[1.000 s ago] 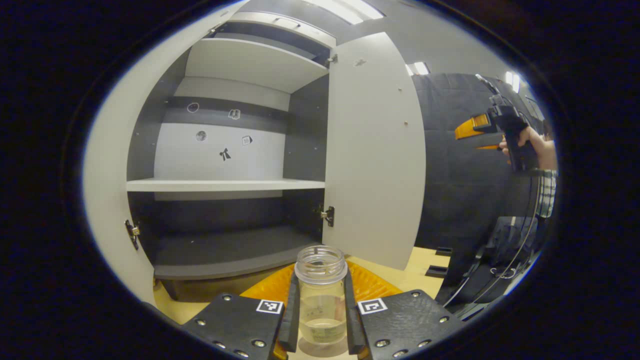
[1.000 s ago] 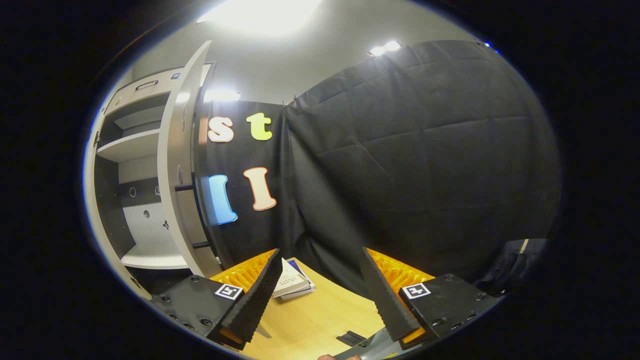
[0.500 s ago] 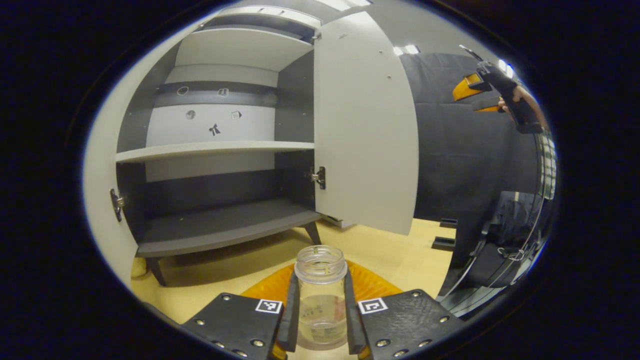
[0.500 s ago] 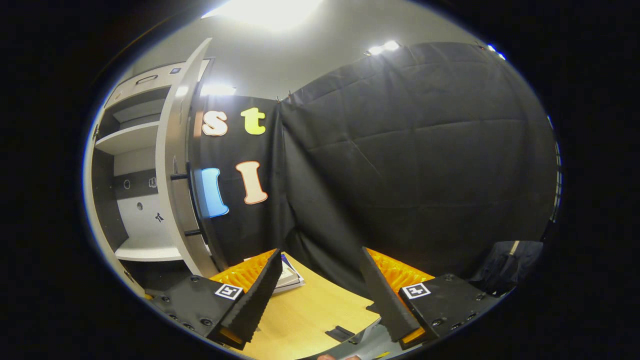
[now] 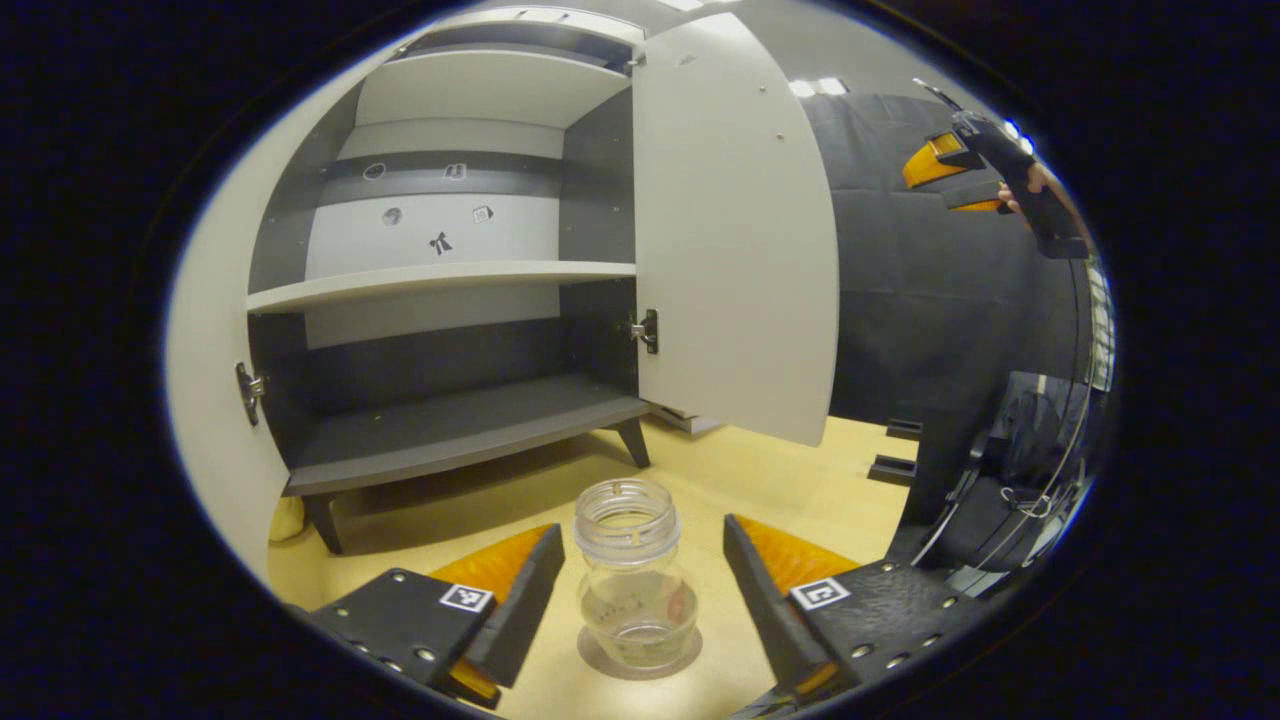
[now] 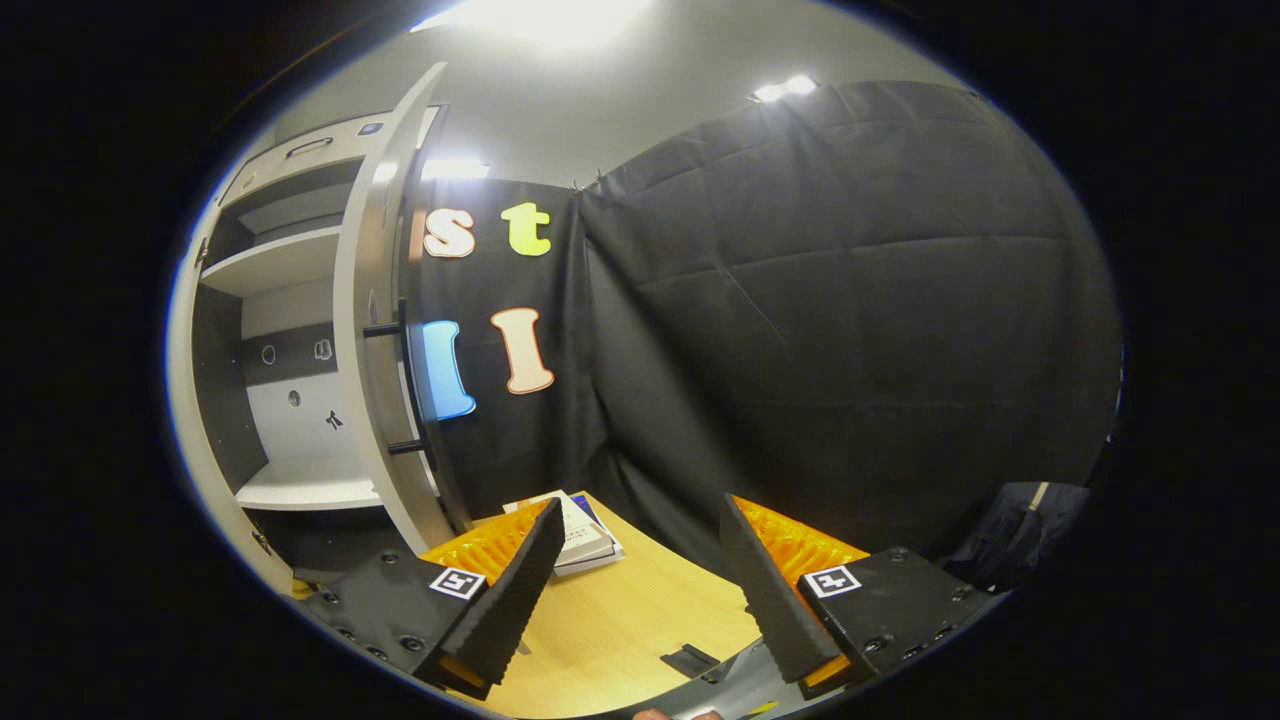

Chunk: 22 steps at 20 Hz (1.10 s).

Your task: Grasp the bottle in the cabinet with the left hand and place it on the coaster, then close the right door with the right hand and the left door with the left hand.

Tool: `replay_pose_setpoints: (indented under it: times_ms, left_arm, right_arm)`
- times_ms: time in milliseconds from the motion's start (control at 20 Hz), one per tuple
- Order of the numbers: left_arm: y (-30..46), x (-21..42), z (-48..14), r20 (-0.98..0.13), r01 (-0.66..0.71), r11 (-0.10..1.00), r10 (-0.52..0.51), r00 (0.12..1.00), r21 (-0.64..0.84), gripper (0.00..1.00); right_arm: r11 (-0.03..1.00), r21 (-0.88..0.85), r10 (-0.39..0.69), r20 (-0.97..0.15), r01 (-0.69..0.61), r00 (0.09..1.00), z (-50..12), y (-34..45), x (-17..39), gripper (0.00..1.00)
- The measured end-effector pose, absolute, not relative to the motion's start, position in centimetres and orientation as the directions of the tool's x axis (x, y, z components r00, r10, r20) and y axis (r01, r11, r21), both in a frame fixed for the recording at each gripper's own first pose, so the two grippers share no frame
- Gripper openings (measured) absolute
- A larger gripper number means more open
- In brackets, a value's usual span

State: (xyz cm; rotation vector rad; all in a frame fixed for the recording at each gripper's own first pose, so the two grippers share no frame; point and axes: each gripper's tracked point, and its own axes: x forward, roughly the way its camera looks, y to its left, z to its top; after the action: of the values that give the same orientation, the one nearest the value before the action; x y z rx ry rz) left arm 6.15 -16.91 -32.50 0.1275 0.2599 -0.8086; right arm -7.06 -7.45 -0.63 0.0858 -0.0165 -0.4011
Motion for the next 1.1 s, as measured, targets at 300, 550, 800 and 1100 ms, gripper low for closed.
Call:
replay_pose_setpoints:
  times_ms: [300,550,800,1100]
  left_arm:
    - [-13.9,3.6,-26.9,-0.286,0.674,0.737,-0.657,0.697,-0.052,0.96]
    - [-8.7,1.9,-17.3,-0.241,0.526,0.85,-0.516,0.822,-0.027,0.95]
    - [-5.9,2.0,-7.8,-0.135,0.315,0.948,-0.318,0.939,-0.038,0.96]
    - [-4.4,3.4,-1.6,-0.088,0.116,0.992,-0.12,0.989,-0.049,0.94]
  right_arm:
    - [0.933,0.078,-0.354,0.03,0.351,0.935,0.5,-7.5,-4.7,0.99]
    - [0.968,0.024,-0.252,0.028,0.251,0.967,0.9,-7.8,0.6,0.96]
    - [0.993,-0.004,-0.117,0.015,0.117,0.993,1.3,-7.7,4.4,0.96]
    - [0.998,-0.023,0.061,0.02,-0.06,0.998,3.9,-7.1,7.8,1.0]
